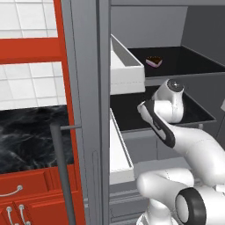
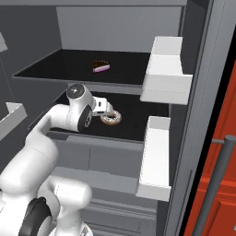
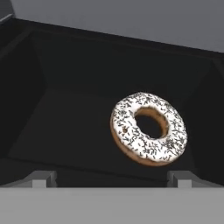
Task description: Take the cake and donut from the fridge and place them on the empty tray on the dining counter.
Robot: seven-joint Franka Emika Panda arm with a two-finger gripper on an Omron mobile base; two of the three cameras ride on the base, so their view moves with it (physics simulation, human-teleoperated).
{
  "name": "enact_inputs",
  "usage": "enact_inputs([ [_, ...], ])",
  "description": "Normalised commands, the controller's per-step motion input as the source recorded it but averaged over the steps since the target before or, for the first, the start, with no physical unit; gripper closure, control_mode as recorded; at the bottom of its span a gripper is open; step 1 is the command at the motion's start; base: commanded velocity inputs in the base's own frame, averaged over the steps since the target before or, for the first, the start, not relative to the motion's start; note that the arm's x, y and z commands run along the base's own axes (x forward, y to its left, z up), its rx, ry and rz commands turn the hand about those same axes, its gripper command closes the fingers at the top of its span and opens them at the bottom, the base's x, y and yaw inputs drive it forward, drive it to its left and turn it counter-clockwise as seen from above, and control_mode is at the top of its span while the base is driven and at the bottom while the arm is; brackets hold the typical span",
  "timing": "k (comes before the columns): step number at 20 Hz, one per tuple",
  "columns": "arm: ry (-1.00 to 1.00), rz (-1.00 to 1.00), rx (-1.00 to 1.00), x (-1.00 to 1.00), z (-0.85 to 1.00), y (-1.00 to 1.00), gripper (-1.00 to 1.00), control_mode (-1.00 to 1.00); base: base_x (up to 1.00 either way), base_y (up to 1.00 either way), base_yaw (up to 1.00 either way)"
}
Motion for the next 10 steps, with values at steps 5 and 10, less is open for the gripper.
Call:
enact_inputs([
  [5, 0.00, 0.02, 0.00, 0.14, -0.01, 0.00, -1.00, -1.00, 0.00, 0.00, 0.00],
  [10, 0.05, 0.01, 0.00, 0.34, 0.00, -0.01, -1.00, -1.00, 0.00, 0.00, 0.00],
])
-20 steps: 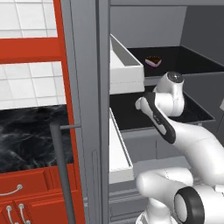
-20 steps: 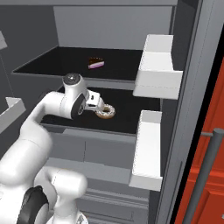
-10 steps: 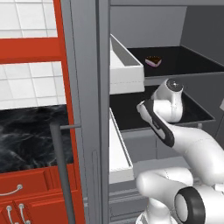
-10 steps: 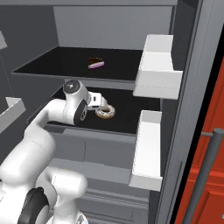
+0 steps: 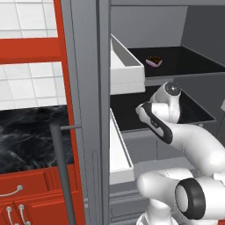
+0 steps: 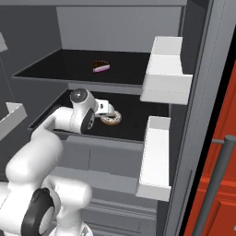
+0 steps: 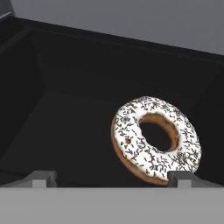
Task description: Take the cake and donut from the fridge and place them on the empty tray on the dining counter.
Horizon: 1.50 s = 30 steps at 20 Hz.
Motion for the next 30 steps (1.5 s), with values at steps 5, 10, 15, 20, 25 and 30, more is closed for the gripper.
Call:
enact_inputs([
  [5, 0.06, 0.03, 0.00, 0.39, -0.01, -0.26, -1.00, -1.00, 0.00, 0.00, 0.00],
  [10, 0.00, 0.08, 0.00, 0.34, -0.23, -0.27, -1.00, -1.00, 0.00, 0.00, 0.00],
  [15, 0.00, 0.06, 0.00, 0.38, -0.33, -0.01, -1.00, -1.00, 0.00, 0.00, 0.00],
  [20, 0.01, 0.03, 0.00, 0.38, -0.29, 0.00, -1.00, -1.00, 0.00, 0.00, 0.00],
  [25, 0.01, 0.00, 0.00, 0.18, -0.33, 0.06, -1.00, -1.00, 0.00, 0.00, 0.00],
  [30, -0.03, 0.00, -0.03, -0.09, -0.13, 0.27, -1.00, -1.00, 0.00, 0.00, 0.00],
])
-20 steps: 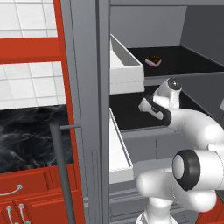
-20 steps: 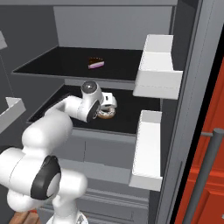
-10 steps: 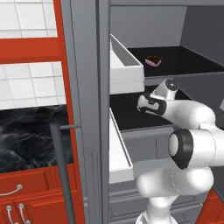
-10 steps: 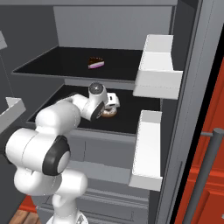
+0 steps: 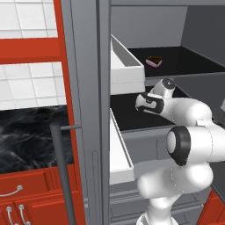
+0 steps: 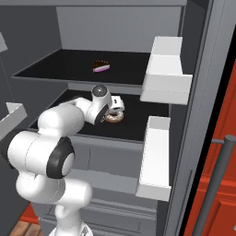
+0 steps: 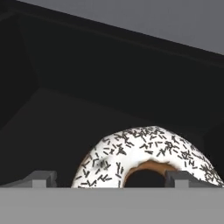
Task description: Take the cake and donut from the fridge and place them on the empty tray on the dining counter.
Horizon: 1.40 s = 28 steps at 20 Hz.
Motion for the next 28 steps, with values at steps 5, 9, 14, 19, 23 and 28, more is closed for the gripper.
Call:
enact_inputs([
  [5, -0.10, 0.00, -0.06, -0.14, 0.00, 0.39, -1.00, -1.00, 0.00, 0.00, 0.00],
  [9, 0.00, 0.00, 0.00, 0.09, -0.12, 0.07, -1.00, -1.00, 0.00, 0.00, 0.00],
  [14, 0.00, 0.00, 0.00, 0.29, -0.03, -0.07, -1.00, -1.00, 0.00, 0.00, 0.00],
  [19, 0.00, 0.00, 0.00, 0.12, 0.00, -0.09, -1.00, -1.00, 0.00, 0.00, 0.00],
  [23, 0.00, 0.00, 0.00, 0.00, -0.07, 0.00, -1.00, -1.00, 0.00, 0.00, 0.00],
  [28, 0.01, 0.00, 0.00, 0.02, -0.18, 0.00, -1.00, -1.00, 0.00, 0.00, 0.00],
])
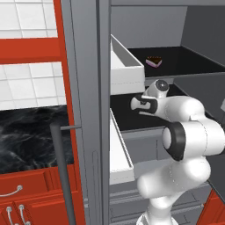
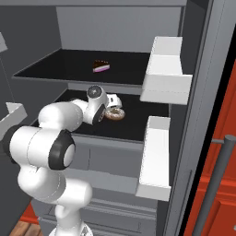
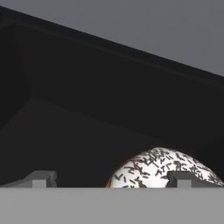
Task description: Take the cake and donut from the fridge and place them on the empty tray on the dining counter.
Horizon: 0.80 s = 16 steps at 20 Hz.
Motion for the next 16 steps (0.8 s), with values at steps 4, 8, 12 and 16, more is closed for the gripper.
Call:
enact_inputs([
  [4, 0.02, 0.00, 0.00, 0.19, -0.30, -0.09, -1.00, -1.00, 0.00, 0.00, 0.00],
  [8, 0.00, 0.02, 0.00, 0.20, -0.43, -0.22, -1.00, -1.00, 0.00, 0.00, 0.00],
  [12, 0.04, 0.01, 0.00, -0.21, -0.67, -0.09, -1.00, -1.00, 0.00, 0.00, 0.00],
  [16, 0.07, 0.00, 0.00, -0.90, -0.78, 0.00, -1.00, -1.00, 0.00, 0.00, 0.00],
])
